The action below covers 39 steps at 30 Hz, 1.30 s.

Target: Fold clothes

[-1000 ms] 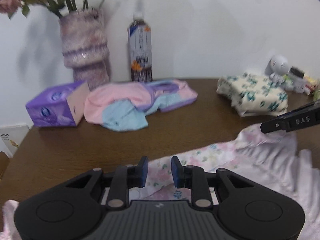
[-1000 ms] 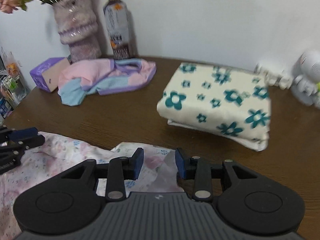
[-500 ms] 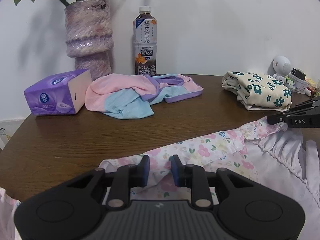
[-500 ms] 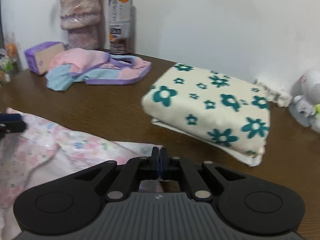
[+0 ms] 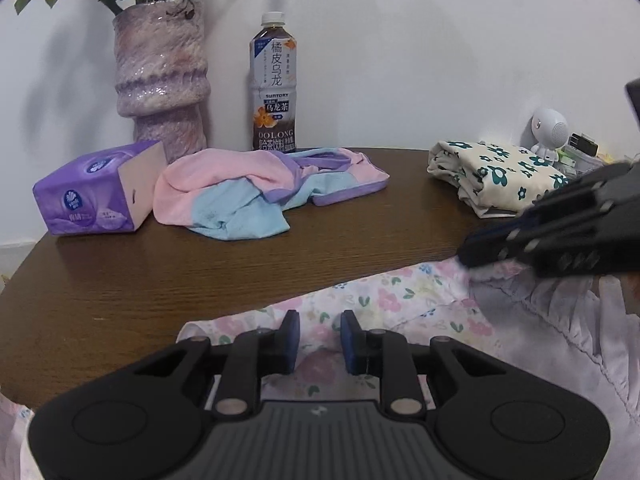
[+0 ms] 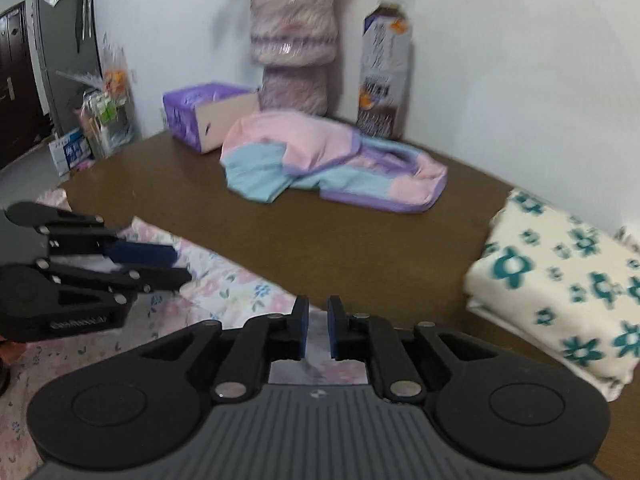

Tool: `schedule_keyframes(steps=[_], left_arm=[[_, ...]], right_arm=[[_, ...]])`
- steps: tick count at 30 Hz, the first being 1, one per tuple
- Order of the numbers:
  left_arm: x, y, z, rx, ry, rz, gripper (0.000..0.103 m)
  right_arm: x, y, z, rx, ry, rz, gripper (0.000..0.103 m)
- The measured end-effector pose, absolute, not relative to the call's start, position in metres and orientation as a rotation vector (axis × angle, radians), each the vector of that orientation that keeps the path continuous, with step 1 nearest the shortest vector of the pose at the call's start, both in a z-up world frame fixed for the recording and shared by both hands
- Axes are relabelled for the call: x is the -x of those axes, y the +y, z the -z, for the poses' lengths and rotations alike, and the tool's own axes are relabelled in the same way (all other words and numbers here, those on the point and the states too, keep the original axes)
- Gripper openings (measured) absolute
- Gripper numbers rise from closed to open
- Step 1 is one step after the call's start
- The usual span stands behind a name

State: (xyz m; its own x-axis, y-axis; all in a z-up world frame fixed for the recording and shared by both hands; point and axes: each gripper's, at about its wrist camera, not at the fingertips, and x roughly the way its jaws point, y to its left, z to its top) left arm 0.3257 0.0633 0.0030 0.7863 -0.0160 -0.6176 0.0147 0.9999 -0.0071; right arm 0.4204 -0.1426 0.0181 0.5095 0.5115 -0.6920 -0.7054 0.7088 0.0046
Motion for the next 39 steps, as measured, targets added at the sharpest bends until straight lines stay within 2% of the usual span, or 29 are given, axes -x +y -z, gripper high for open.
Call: schedule_keyframes(steps=[9,14,20,27,30,33,39], left_arm=[[-0.323,0.067,-0.001,0.028,0.655,0.021,0.021],[-0.323,0.068,-0.003,0.036,0.661,0.021,0.021],[-0.301,0.063,-0.026,0.062,0.654,0.092,0.021],[-0.295,0.059,-0.009,0.054,0.725,0.077,0.02],[-0.293,0.059,-0.008,0.034,0.714,0.08,0.021],[-0.292,0.057,-0.007,0.013,0.705,0.077,0.02],[-0.285,0.056,-0.017,-0.007,0.682,0.084,0.021]], right_arm=[[-0.424,-0.189,0.0,0.309,0.682,-0.629,0.01],[-0.439,-0.219,-0.003,0.237,0.72,-0.544,0.01],[-0.399,-0.21,-0.029,0.273,0.654,-0.68,0.011],[-0.403,-0.196,-0.012,0.28,0.705,-0.674,0.011],[-0.404,-0.201,-0.004,0.279,0.713,-0.67,0.012],[-0.402,-0.206,-0.002,0.275,0.7,-0.667,0.017],[-0.388,-0.206,-0.01,0.311,0.663,-0.663,0.017]])
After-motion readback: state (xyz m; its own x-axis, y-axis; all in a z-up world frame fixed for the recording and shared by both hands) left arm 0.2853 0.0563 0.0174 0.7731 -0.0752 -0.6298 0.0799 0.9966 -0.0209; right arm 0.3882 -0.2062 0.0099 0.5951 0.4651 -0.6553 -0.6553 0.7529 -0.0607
